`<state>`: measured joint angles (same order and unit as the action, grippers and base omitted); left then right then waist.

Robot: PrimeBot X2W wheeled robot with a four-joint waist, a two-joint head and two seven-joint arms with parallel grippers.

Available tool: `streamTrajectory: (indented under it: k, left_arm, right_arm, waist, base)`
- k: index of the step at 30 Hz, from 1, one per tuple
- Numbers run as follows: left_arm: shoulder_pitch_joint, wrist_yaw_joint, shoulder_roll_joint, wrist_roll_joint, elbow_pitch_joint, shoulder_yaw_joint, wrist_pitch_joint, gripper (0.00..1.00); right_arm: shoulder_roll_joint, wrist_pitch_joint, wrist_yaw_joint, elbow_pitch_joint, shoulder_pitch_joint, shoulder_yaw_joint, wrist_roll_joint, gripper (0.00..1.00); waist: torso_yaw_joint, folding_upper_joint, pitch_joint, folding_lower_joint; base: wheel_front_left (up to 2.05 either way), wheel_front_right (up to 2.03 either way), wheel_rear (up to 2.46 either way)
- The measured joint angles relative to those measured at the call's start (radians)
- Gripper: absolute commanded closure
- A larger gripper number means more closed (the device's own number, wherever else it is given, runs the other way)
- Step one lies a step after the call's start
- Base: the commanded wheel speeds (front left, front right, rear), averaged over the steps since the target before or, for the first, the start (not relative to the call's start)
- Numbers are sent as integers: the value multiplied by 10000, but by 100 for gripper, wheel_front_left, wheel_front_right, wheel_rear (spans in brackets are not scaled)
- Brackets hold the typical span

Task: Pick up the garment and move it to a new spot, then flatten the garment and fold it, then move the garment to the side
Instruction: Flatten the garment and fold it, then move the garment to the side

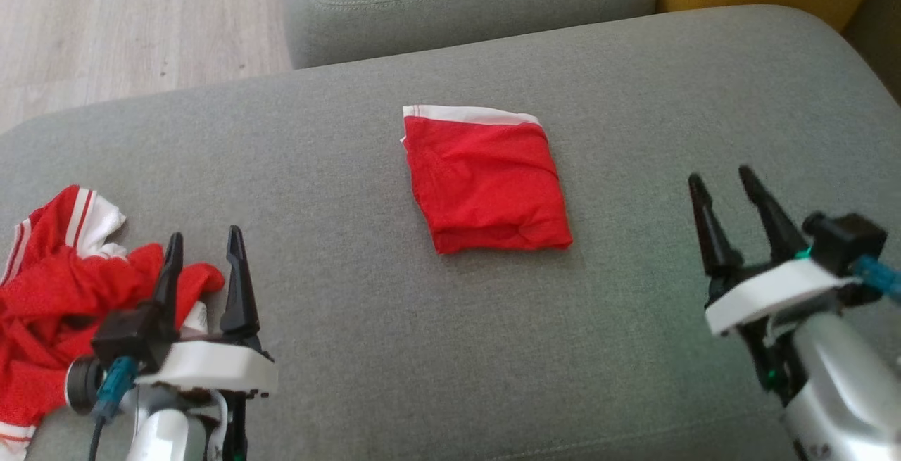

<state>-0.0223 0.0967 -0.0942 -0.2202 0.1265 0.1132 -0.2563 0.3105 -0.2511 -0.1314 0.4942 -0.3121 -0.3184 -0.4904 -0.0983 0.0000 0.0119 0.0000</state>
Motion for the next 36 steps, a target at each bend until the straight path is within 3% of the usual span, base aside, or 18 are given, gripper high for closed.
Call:
streamTrajectory:
  k: [9, 19, 24, 29, 36]
  left_arm:
    - [3, -38, 15, 259, 242, -198, 0, 0]
    - [2, -188, 98, 343, 297, -247, 0, 0]
    - [-21, -265, 173, 416, 284, -174, 0, 0]
    - [-206, -328, 307, 414, 307, 29, 0, 0]
    - [-672, -360, 370, 412, 385, 107, 0, 0]
  right_arm:
    - [-464, 50, 0, -121, 372, 568, 763, 0]
    - [-476, 556, 0, -226, 361, 616, 968, 0]
    - [-487, 1710, 0, 132, -105, 50, 395, 0]
    - [-405, 2987, 0, 863, -1748, -696, -322, 0]
    - [-213, 4646, 0, 2800, -3793, -970, -1352, 0]
  waist:
    - [197, 0, -50, 0]
    - [411, 0, -13, 0]
    - [653, 0, 192, 0]
    - [1053, 0, 528, 0]
    - [1766, 0, 1036, 0]
  base:
    - [0, 0, 0]
    - [0, 0, 0]
    - [0, 0, 0]
    - [0, 0, 0]
    - [0, 0, 0]
